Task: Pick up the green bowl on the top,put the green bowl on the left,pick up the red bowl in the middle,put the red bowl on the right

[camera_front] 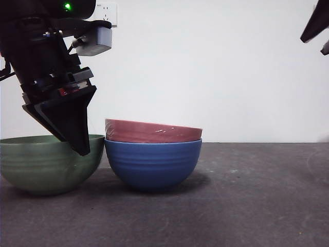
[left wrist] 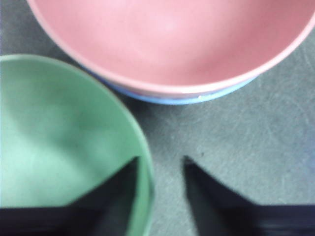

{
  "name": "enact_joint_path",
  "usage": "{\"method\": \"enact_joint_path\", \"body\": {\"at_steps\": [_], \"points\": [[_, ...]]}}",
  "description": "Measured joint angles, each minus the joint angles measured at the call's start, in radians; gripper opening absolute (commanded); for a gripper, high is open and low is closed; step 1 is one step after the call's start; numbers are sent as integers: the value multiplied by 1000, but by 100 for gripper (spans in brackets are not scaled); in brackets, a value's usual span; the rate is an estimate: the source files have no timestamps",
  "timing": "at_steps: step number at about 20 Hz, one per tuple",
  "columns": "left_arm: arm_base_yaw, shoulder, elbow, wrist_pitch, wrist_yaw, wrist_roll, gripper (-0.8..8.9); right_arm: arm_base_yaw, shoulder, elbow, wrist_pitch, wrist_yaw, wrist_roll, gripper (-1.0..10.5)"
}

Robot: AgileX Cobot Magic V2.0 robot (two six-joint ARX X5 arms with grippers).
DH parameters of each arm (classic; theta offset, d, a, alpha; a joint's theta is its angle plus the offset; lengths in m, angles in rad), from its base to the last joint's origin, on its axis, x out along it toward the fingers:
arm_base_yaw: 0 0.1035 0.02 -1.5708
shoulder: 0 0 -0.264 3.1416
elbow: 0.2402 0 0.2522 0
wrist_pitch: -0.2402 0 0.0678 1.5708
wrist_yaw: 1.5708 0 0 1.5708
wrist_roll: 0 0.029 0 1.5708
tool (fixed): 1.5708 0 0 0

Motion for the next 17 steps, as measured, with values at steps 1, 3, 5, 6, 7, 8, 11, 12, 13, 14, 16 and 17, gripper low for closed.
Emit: {"method": "enact_joint_path", "body": {"at_steps": [1,3,5,6,7,8,11,12,13,14,16,17], "points": [[0,0,0,-5,-1,-1,348,11,0,0,13,0,0,231],[0,0,0,-21,-1,-20,348,43,2,7,35,0,1,276],[5,-10,2,-61,-1,-46,348,98,28,48,36,0,1,357],[9,-33,6,-87,-1,-63,348,136,58,84,35,0,3,351],[12,-66,11,-101,-1,-78,348,168,89,115,34,0,3,347],[14,-116,26,-115,-1,-99,348,212,130,153,31,0,3,346],[22,-276,71,-127,0,-155,349,340,261,254,6,1,-19,342],[31,-331,78,-135,0,-174,349,382,309,289,-3,2,-32,342],[43,-381,87,-156,-1,-194,349,424,359,321,-14,3,-42,341],[58,-424,102,-193,-1,-211,349,460,408,348,-17,6,-50,339],[98,-490,156,-276,-5,-227,349,522,501,392,-18,15,-69,269],[121,-515,191,-315,-13,-228,349,550,544,409,-18,39,-81,250]]}}
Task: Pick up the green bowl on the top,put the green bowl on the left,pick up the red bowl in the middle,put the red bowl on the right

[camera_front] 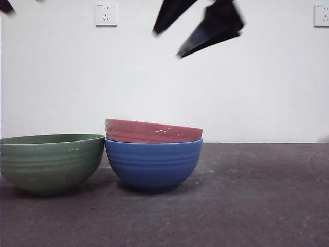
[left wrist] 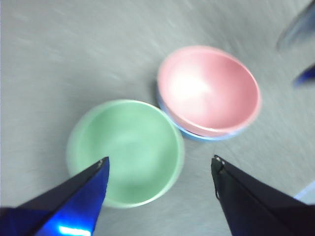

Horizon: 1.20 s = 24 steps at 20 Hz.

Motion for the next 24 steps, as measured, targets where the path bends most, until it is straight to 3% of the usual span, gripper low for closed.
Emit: {"method": "enact_joint_path", "body": {"at_steps": [4,10,15,21,24], "points": [[60,-49,113,-89,-38,0,348,79,132,28,7,42,-50,249],[63,-41,117,-122,-37,2,347,127,259,29,26,47,-89,243],[63,-42,117,-148,-38,4,347,134,323,30,53,48,-96,175],[63,-42,117,-159,-57,5,347,138,334,30,60,77,-100,-19],[63,-40,117,-159,-60,5,347,138,329,40,80,92,-124,-17]]}}
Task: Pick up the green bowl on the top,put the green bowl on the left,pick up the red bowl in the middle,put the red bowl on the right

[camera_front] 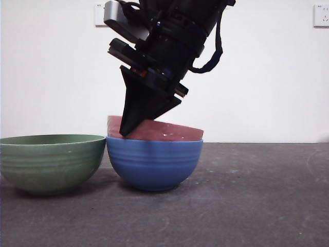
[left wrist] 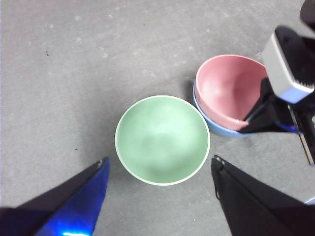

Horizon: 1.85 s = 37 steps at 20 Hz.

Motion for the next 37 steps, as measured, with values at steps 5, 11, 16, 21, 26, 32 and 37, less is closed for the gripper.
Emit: {"method": "enact_joint_path", "body": {"at_steps": [5,11,16,21,26,32,37], "points": [[0,19,0,10,0,3,347,5,-35,0,-12,-1,2,-17],[0,35,0,34,0,6,347,10,-170,-1,-18,180,4,-17],[0,35,0,91,0,7,346,-1,-342,-1,-129,535,22,-17],[0,35,0,129,0,7,346,-125,-404,-74,-286,600,131,-17],[0,35,0,130,0,7,347,-144,-394,-261,-163,433,181,-17],[0,35,0,130,0,7,347,-148,-325,-344,-17,367,191,-17],[0,35,0,120,0,7,346,-149,-272,-344,13,365,190,163]]}}
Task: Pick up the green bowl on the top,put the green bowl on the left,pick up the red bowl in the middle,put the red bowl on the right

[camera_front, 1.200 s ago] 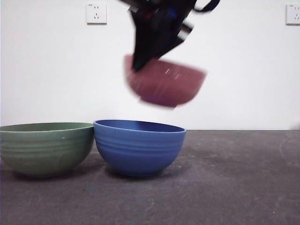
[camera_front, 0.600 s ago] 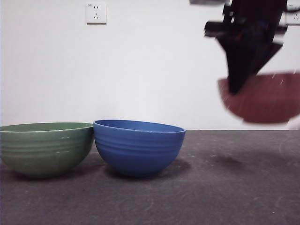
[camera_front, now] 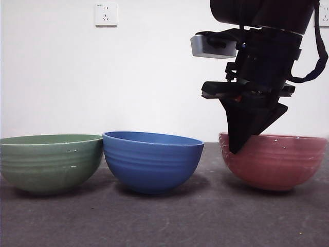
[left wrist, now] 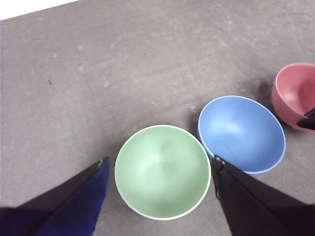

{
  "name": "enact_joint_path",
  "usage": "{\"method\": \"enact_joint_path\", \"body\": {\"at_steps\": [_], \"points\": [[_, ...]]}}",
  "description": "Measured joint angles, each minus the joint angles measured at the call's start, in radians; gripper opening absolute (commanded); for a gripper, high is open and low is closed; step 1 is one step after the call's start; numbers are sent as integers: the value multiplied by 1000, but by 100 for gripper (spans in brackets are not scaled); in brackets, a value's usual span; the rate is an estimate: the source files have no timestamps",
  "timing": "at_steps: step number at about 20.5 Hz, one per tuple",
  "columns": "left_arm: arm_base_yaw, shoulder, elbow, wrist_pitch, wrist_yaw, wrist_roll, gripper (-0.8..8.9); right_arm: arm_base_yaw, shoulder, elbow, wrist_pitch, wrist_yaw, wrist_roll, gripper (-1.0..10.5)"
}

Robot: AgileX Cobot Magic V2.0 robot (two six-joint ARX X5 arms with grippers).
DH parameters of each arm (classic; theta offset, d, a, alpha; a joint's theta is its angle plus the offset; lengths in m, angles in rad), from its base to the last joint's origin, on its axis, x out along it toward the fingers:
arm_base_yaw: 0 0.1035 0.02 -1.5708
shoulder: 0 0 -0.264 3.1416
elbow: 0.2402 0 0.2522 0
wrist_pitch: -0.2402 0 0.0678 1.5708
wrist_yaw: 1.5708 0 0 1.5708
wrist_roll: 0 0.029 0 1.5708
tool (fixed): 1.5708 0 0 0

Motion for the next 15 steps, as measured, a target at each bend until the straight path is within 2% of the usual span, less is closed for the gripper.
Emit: {"method": "enact_joint_path", "body": {"at_steps": [1,2,7,11,12,13,14,15], "points": [[0,0,0,-1,0,0,347,0,0,0,6,0,0,254],[0,0,0,0,0,0,347,0,0,0,5,0,0,262],[0,0,0,0,0,0,346,0,-31,-2,15,1,8,251],[0,0,0,36,0,17,342,-19,-237,-3,129,2,5,243],[0,0,0,63,0,22,318,-36,-296,-3,167,1,-3,188],[0,0,0,89,0,32,212,-61,-352,-3,204,1,-16,99],[0,0,0,117,0,43,41,-95,-408,-3,230,1,-26,-3],[0,0,0,139,0,54,-3,-132,-454,-3,237,0,-32,-16]]}}
